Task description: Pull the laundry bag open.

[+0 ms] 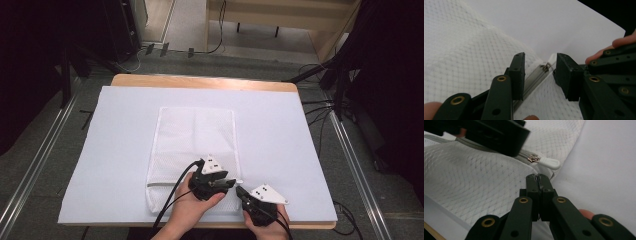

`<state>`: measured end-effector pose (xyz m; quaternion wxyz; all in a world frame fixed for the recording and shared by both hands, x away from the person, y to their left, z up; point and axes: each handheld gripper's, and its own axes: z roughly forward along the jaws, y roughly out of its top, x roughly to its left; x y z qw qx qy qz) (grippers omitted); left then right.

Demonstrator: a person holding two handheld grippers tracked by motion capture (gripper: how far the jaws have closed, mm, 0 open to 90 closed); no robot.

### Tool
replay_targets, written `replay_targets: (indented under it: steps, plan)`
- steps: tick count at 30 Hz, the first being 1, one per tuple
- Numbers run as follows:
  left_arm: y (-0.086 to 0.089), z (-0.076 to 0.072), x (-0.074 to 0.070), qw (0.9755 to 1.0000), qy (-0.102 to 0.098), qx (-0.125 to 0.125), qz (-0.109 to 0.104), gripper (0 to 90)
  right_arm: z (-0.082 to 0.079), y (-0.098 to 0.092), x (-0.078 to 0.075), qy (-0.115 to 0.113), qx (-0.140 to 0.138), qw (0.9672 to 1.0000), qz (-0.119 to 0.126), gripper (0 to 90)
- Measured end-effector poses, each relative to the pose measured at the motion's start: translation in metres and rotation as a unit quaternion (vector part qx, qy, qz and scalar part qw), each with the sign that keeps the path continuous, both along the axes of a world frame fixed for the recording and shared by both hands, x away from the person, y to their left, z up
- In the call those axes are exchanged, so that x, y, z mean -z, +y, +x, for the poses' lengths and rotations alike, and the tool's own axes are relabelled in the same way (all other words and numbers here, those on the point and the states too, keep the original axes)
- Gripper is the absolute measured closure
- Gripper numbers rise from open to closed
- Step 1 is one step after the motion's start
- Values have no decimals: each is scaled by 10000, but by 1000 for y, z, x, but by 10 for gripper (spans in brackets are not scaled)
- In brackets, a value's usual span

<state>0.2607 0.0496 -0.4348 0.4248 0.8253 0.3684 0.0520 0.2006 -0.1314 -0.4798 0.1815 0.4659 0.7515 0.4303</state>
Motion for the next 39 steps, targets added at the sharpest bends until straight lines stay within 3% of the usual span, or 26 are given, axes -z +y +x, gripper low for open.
replay_targets:
  steps: [4, 8, 11, 16, 20, 28, 33, 39]
  plan:
    - [-16, 3, -2, 9998, 1, -105, 182, 506, 0, 0, 0, -18, -31, 10000, 11, 900]
    - [-29, 7, 0, 9988, 228, -238, 364, 431, -1, 2, -1, -48, -64, 10000, 16, 900]
    - [-37, 8, 2, 9972, 266, -388, 578, 416, -2, 3, -2, -80, -107, 9999, 2, 900]
    - [-38, 9, 3, 9960, 255, -384, 764, 445, -2, 3, -2, -77, -128, 9999, -21, 900]
    - [-32, 11, 1, 9967, 359, -367, 628, 548, -2, 3, -2, -74, -144, 9999, -16, 900]
    - [-22, 10, -5, 9978, 388, -324, 431, 625, -1, 3, -1, -61, -118, 9999, -42, 900]
    - [-16, 8, -7, 9983, 425, -292, 268, 720, 0, 2, -2, -66, -106, 9999, -38, 900]
    - [-7, 8, -6, 9980, 564, -250, 131, 801, 0, 2, -3, -98, -86, 9999, -6, 900]
